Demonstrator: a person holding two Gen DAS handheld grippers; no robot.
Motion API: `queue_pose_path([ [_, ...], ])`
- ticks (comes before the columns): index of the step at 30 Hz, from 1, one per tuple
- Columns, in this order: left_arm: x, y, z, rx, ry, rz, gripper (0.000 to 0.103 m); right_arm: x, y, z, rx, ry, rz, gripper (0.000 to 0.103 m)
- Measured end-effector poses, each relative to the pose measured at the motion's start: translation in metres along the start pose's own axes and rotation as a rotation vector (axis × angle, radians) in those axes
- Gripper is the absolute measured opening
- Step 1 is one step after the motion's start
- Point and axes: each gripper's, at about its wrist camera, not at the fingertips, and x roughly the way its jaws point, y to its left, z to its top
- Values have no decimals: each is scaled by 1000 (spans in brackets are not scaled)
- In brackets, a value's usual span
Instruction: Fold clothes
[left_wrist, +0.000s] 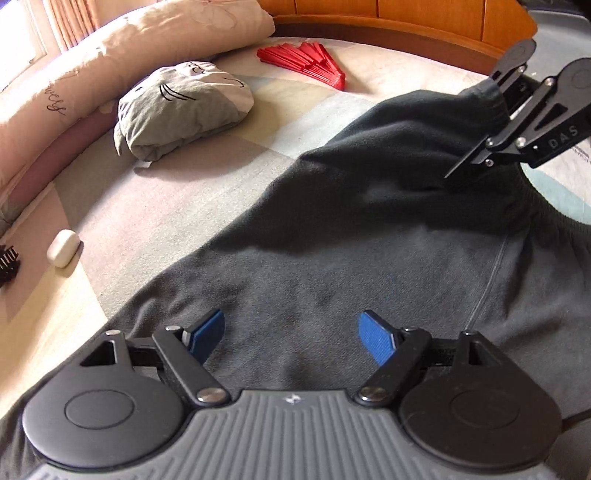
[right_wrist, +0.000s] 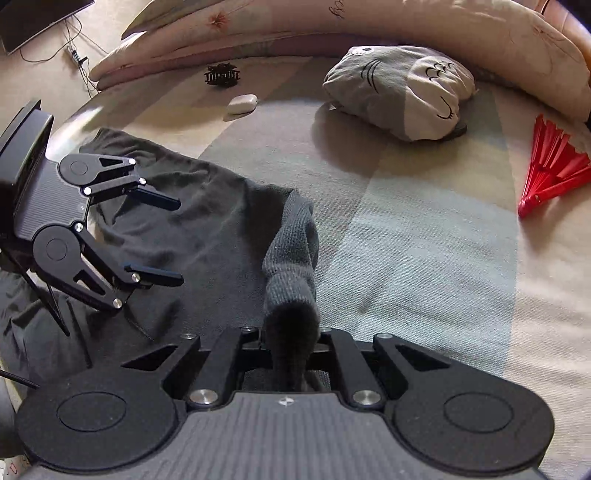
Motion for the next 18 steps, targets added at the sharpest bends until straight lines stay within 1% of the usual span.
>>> queue_pose_path([
  [5, 0, 3, -2, 38, -13, 39, 80, -7, 23, -8, -62, 10, -8, 10],
  [9, 2, 5, -4, 88, -49, 74, 80, -13, 34, -13, -82, 25, 9, 10],
  [11, 5, 8, -3, 109, -65, 77, 80, -14, 38, -13, -87, 27, 12, 11],
  [14, 10, 11, 0, 151, -75, 88, 80, -15, 38, -13, -81, 29, 10, 11],
  [18, 12, 13, 6, 196, -102, 96, 80, -14, 34, -11, -38, 32, 21, 11],
])
